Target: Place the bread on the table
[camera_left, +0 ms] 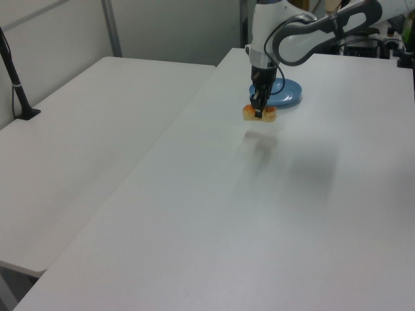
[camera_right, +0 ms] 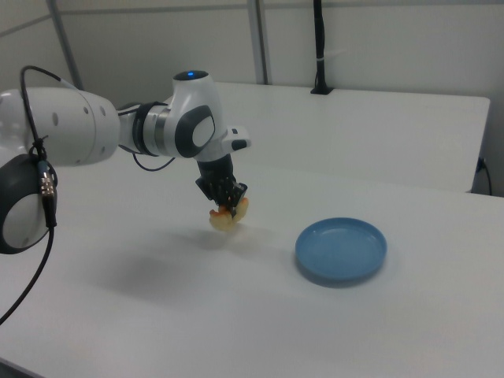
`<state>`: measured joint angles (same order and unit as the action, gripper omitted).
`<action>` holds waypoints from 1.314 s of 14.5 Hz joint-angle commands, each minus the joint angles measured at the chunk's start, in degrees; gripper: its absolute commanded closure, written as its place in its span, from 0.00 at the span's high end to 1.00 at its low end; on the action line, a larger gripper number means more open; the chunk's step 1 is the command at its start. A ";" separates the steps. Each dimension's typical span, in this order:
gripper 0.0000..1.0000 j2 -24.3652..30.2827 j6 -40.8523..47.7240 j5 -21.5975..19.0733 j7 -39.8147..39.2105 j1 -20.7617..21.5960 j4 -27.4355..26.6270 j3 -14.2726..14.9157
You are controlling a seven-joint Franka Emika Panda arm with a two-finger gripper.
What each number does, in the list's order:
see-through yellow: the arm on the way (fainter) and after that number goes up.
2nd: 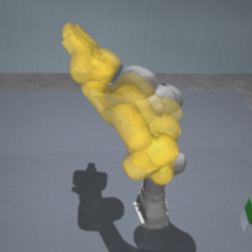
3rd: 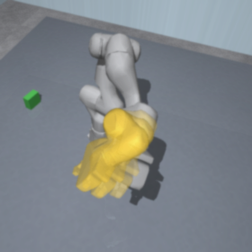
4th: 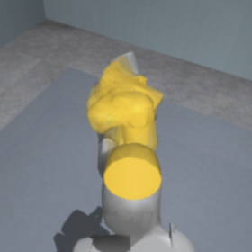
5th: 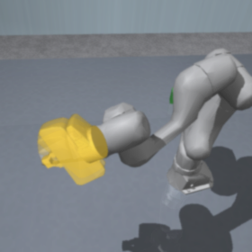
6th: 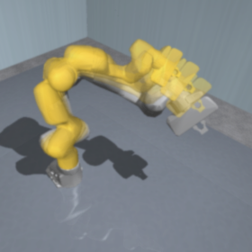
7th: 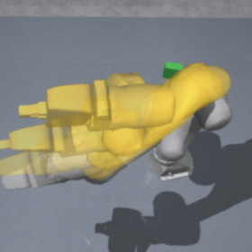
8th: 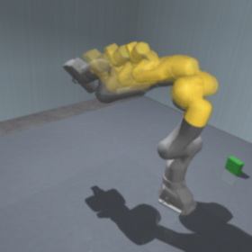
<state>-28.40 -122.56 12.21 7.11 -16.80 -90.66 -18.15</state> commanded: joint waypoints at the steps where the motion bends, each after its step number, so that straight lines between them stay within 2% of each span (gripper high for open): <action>1: 0.23 -1.83 -3.21 2.19 -0.08 1.42 -1.19 0.22; 2: 0.23 -2.18 -3.21 2.55 0.01 1.51 -1.19 0.22; 3: 0.45 -2.28 -3.22 2.73 -0.08 1.51 -1.10 0.22; 4: 0.90 -2.19 -3.13 3.08 0.36 1.77 -1.02 0.22; 5: 1.00 -2.10 -2.95 3.61 0.54 1.86 -0.84 0.22; 9: 1.00 -1.93 -2.78 3.70 0.54 1.60 -0.66 0.22; 12: 1.00 0.17 -1.47 2.91 0.63 1.16 -0.75 0.31; 14: 1.00 3.16 3.70 2.38 1.85 0.28 -0.23 0.31; 17: 1.00 9.31 13.20 -3.40 4.84 -0.60 2.76 1.01; 19: 1.00 13.52 19.25 -4.38 5.02 -1.65 3.12 1.97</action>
<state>-22.51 -111.33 10.61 10.60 -17.51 -86.67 -17.67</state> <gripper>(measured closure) 0.000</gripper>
